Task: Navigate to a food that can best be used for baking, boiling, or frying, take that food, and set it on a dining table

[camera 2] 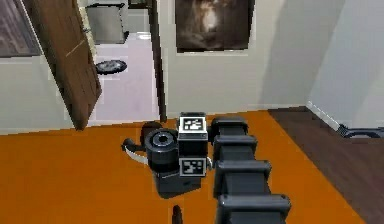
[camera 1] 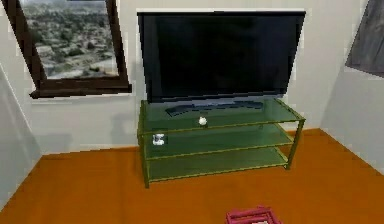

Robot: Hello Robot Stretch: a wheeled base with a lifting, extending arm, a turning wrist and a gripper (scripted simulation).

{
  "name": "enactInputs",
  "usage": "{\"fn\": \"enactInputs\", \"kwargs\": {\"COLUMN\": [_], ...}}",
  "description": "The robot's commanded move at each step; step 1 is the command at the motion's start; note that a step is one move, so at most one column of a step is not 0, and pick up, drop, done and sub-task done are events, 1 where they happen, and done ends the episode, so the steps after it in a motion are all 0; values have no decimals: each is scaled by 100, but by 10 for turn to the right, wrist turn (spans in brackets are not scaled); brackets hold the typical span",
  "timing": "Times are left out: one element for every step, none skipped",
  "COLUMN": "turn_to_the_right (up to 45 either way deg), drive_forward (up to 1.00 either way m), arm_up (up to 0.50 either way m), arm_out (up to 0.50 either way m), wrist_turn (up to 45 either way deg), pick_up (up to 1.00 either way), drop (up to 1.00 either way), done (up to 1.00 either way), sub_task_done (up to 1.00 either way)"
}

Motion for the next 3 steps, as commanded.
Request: {"fn": "enactInputs", "kwargs": {"turn_to_the_right": [-30,-450,-450], "drive_forward": [0,0,0], "arm_up": [0,0,0], "arm_out": [0,0,0], "wrist_turn": [0,0,0], "pick_up": [0,0,0], "drop": [0,0,0], "done": [0,0,0], "sub_task_done": [0,0,0]}}
